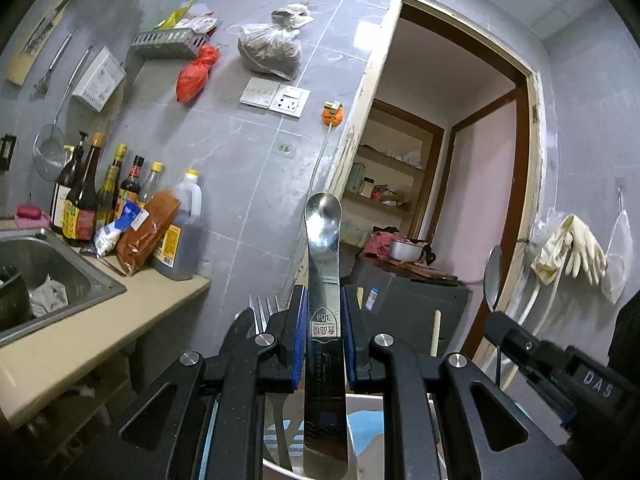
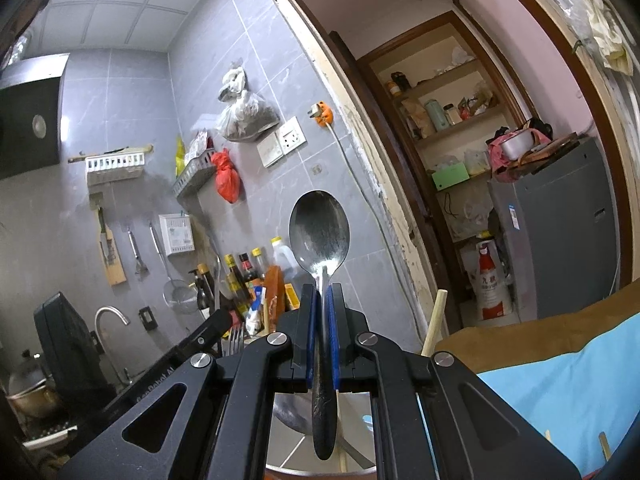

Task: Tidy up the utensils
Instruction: 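Lower the knife and spoon into the caddy and open both tools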

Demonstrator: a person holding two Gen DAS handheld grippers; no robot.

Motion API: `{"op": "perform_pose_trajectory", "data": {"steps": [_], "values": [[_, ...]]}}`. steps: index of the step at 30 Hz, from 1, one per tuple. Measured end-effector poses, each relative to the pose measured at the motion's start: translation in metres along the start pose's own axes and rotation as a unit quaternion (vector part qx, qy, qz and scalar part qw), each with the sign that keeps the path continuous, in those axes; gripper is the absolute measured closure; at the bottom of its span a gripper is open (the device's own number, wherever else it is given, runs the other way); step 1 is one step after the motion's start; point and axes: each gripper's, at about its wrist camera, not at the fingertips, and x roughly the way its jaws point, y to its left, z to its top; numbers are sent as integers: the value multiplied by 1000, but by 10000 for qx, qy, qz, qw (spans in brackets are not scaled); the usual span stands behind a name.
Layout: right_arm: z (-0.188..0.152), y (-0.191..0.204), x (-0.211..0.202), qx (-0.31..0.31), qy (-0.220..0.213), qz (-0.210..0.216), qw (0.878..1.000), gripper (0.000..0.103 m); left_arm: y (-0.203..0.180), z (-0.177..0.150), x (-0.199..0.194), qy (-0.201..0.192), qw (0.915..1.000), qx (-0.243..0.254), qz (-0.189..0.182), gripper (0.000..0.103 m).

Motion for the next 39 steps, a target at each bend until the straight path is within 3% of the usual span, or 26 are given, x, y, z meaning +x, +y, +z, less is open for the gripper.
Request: {"op": "perform_pose_trajectory", "data": {"steps": [18, 28, 35, 37, 39], "values": [[-15, 0, 1, 74, 133, -39, 9999, 98, -2, -25, 3, 260, 9989, 284, 256, 90], [-15, 1, -3, 41, 280, -69, 9996, 95, 1, -21, -6, 496, 9985, 177, 122, 89], [-3, 7, -15, -43, 252, -79, 9996, 92, -4, -7, -15, 699, 9974, 144, -47, 78], [5, 8, -22, -56, 220, -115, 9997, 79, -8, -2, -17, 753, 9971, 106, -92, 74], [10, 7, -28, -85, 213, -153, 9996, 77, -13, 5, -20, 787, 9968, 75, -119, 69]]}}
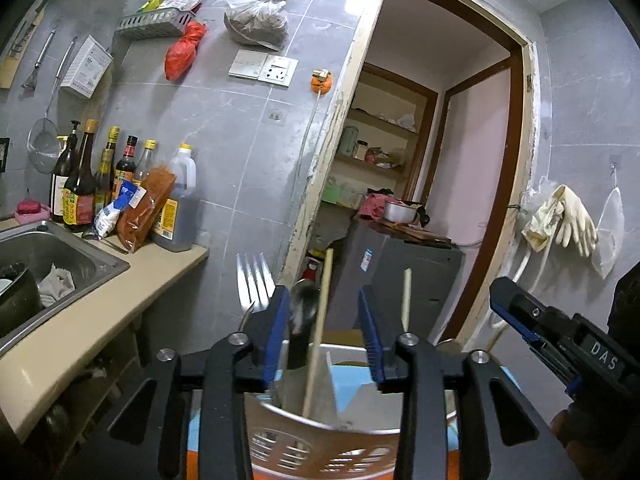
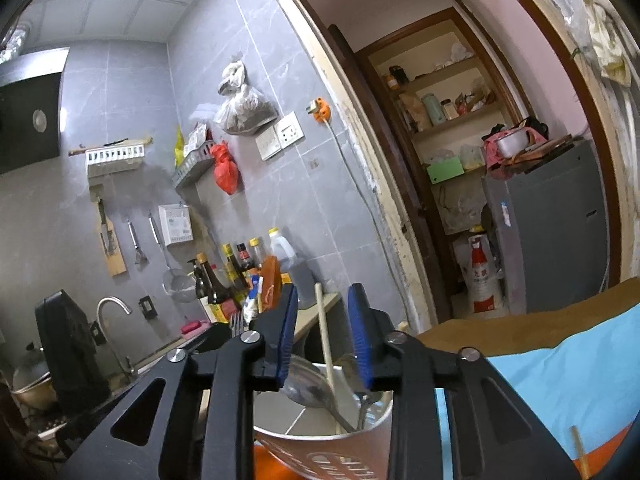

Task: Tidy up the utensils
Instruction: 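Lower the knife and spoon into the caddy and open both tools, then move both tools back over the last chopstick and gold spoon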

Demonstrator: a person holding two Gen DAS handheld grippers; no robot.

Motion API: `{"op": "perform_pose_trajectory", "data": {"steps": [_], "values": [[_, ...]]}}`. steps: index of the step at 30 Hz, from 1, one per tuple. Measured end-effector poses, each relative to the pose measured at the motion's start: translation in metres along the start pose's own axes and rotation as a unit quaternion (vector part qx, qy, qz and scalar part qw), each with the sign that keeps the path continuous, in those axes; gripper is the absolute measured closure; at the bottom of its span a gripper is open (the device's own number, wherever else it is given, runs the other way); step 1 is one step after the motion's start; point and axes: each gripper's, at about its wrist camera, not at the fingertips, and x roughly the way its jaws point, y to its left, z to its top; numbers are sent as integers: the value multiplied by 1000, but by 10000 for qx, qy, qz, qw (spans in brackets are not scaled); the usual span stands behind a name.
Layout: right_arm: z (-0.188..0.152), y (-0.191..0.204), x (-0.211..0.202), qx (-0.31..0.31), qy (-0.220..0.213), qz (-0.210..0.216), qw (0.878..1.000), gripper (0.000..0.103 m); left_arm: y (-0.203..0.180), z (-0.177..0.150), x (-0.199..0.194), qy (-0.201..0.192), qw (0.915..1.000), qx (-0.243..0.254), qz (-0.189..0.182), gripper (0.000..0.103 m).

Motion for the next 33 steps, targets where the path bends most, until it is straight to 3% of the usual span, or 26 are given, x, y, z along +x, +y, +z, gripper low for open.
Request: {"op": "perform_pose_trajectory", "data": {"steps": [3, 12, 14, 18, 27, 33], "values": [[9, -5, -12, -25, 15, -82, 10000, 73, -11, 8, -7, 19, 10000, 47, 10, 61], [25, -34, -58, -123, 55, -411, 9991, 31, -53, 20, -20, 58, 9996, 272, 74, 24], [30, -41, -70, -184, 14, -542, 9984, 21, -66, 19, -22, 32, 9993, 347, 109, 11], [38, -54, -93, -267, -12, -762, 9967, 0, -91, 12, -26, -30, 9988, 464, 170, 6], [43, -88, -139, -563, 45, -1211, 9910, 0, -141, -14, -31, 64, 9979, 596, 230, 5], [37, -111, -160, -653, 244, -1395, 9878, 0, -166, -42, -21, 427, 9964, 709, 204, 5]]}}
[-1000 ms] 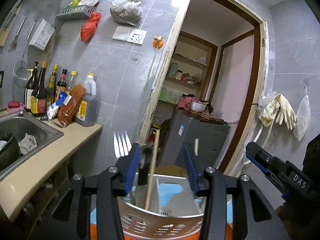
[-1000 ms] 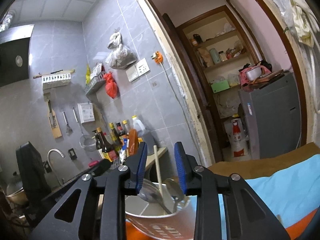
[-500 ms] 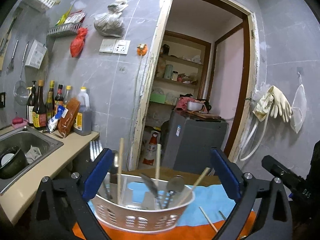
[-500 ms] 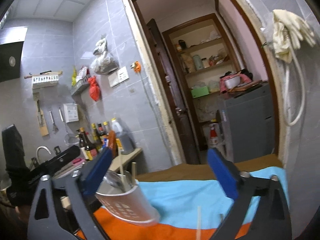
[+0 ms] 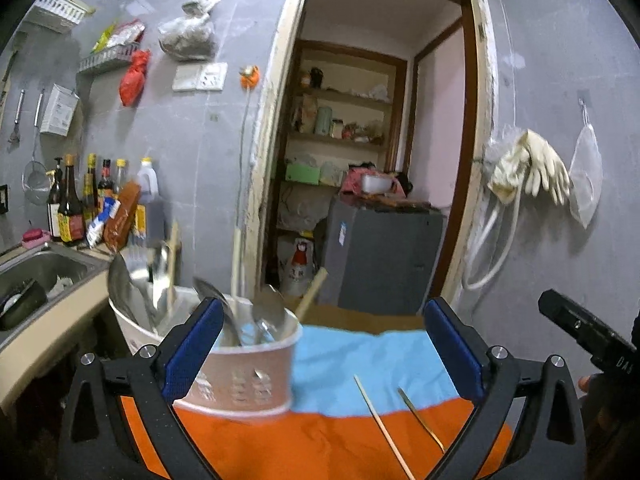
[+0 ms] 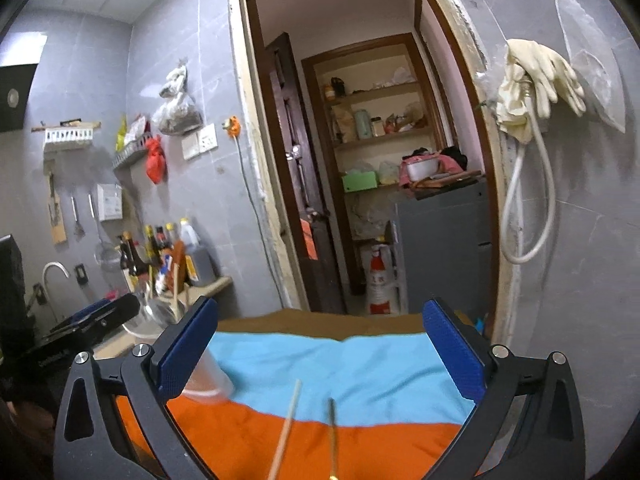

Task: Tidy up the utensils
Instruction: 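Move both tools back over the last chopstick and gold spoon, then grasp the wooden chopstick with the left tool while the right grasps the gold spoon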

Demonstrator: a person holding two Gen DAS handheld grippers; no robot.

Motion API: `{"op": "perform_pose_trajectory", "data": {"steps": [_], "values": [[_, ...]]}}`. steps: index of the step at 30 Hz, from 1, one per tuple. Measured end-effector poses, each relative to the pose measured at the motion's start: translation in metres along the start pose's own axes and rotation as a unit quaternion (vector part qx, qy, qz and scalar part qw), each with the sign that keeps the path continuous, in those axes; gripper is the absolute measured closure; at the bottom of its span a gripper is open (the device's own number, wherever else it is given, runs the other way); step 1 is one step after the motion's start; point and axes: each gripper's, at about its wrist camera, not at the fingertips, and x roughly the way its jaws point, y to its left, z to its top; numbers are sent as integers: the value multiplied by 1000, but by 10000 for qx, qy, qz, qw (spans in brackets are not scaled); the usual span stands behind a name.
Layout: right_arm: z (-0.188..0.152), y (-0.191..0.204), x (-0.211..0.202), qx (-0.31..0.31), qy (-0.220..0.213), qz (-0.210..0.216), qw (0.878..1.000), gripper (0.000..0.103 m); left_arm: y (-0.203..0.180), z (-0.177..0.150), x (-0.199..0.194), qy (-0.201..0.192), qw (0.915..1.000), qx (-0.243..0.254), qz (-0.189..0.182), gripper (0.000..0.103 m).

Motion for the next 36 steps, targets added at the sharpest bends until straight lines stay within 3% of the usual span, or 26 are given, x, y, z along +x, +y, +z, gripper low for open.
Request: {"op": "perform_pose_trajectory", "data": {"steps": [8, 18, 20, 24, 29, 36], "values": [[-24, -28, 4, -39, 471, -233, 9986, 0, -25, -37, 34, 832, 9964, 150, -11, 5], [-52, -49, 36, 253, 1357, -209, 9902, 1, -35, -76, 92, 1992, 9799, 64, 72, 5], [-56, -50, 43, 222, 1578, -163, 9871, 6, -36, -82, 102, 2198, 9755, 85, 36, 5], [-69, -51, 59, 130, 2108, -38, 9774, 30, -33, -88, 117, 2449, 9694, 35, -129, 8], [-89, -49, 72, 32, 2725, 218, 9619, 48, -30, -92, 136, 2843, 9578, -17, -420, 47], [-103, -40, 83, -84, 3148, 401, 9483, 63, -29, -96, 154, 3237, 9429, -107, -776, 71]]}}
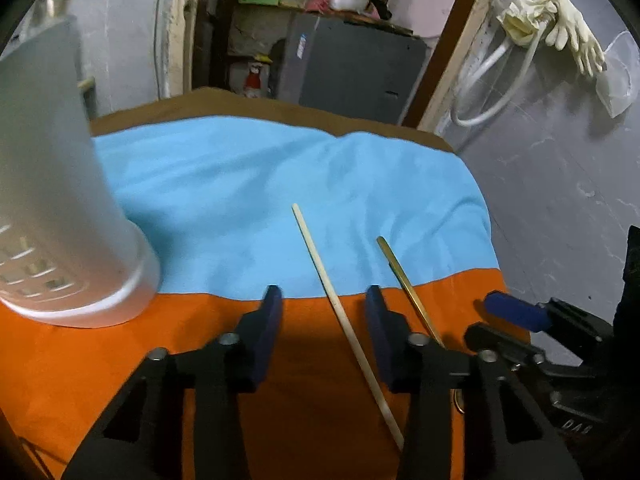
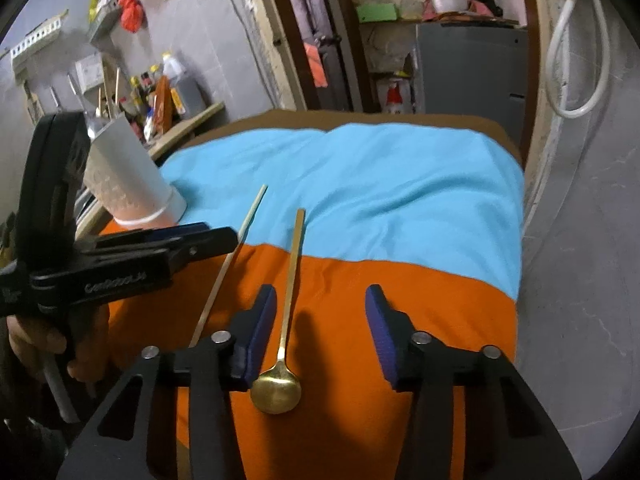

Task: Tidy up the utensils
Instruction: 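Grasp the wooden chopstick with the left tool while the right grasps the gold spoon, then lift the chopstick and gold spoon with both tools up over the white caddy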

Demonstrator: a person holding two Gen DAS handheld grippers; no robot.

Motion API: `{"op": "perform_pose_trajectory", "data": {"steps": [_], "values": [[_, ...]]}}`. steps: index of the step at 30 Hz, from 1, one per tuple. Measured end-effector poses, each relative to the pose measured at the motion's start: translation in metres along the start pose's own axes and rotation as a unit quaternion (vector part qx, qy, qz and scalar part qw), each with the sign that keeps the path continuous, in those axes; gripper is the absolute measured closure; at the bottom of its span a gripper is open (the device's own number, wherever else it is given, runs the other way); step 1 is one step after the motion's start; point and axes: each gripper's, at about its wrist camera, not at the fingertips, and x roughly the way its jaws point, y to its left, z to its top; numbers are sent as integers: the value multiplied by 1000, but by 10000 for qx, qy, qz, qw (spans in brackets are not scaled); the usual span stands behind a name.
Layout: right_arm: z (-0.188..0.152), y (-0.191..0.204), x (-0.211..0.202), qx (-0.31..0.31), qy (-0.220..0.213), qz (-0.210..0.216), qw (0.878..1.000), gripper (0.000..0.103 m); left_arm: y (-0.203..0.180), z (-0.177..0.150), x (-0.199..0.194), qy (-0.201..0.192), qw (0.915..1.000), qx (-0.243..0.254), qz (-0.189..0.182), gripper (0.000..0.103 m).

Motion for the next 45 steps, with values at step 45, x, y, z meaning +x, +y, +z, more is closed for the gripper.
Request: {"op": "perform_pose_trajectory", "data": {"steps": [45], "values": [[40, 35, 60, -196, 854, -702, 9937, 99, 6, -6, 1, 896, 9946, 100, 520, 101]]}}
